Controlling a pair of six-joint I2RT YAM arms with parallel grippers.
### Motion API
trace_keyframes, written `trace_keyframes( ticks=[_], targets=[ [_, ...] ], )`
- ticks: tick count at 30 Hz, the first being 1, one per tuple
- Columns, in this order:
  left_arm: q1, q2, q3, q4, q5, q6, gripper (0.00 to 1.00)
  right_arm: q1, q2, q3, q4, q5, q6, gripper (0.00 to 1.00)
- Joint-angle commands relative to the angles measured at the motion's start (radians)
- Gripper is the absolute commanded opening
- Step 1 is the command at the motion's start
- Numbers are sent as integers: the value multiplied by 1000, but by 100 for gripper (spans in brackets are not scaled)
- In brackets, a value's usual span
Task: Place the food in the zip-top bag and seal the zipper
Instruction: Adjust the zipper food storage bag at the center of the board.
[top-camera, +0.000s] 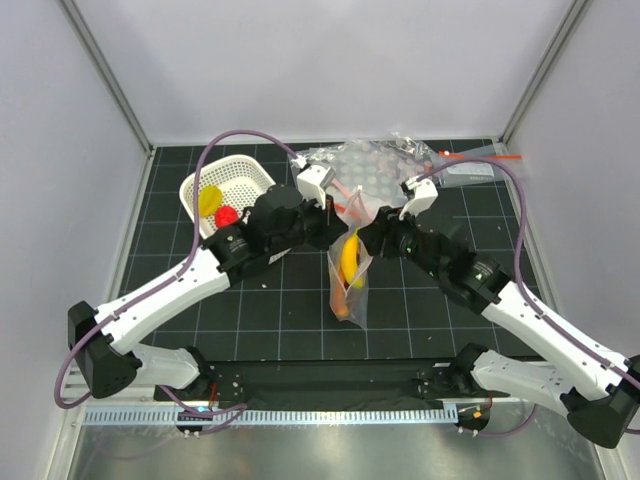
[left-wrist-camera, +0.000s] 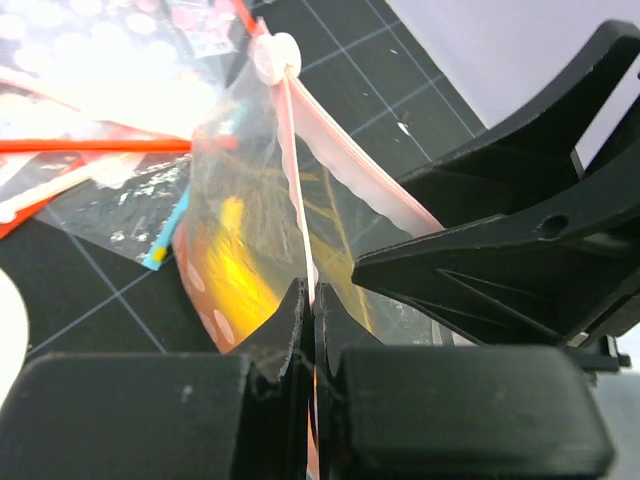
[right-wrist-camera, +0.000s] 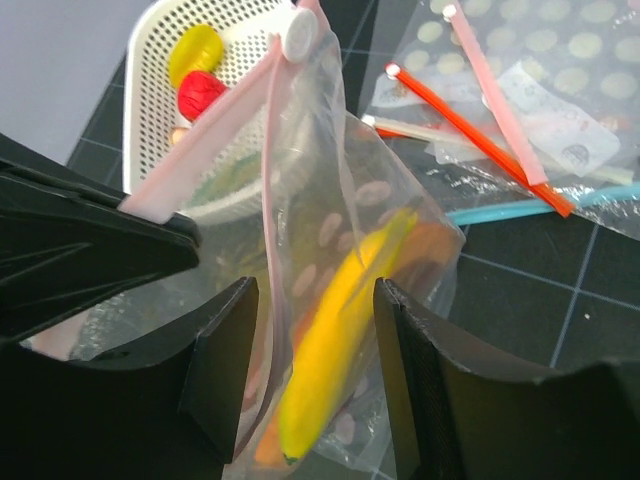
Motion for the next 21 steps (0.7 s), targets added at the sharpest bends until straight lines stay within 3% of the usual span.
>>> trace_keyframes(
  ticks=[1,4,13,16,17,18,21],
  targets=[
    [4,-14,5,33,-95,-10,3,14,28,81,-67,66,8,56],
    [3,-5,13,19,-129,-7,3,20,54,116,-122,100,0,53],
    [3,84,36,48,-40,-50,7,21,24,183,-197,241,-43,2],
    [4,110,54,56,-3,-56,11,21,33,239,-222,325,-81,1],
    [3,109,54,53,-5,-53,16,21,37,248,-227,339,-87,1],
    [3,104,51,47,-46,-49,35,21,42,257,-227,342,-92,1],
    [4,58,33,13,-152,-41,67,21,59,239,-204,328,-95,1]
  ],
)
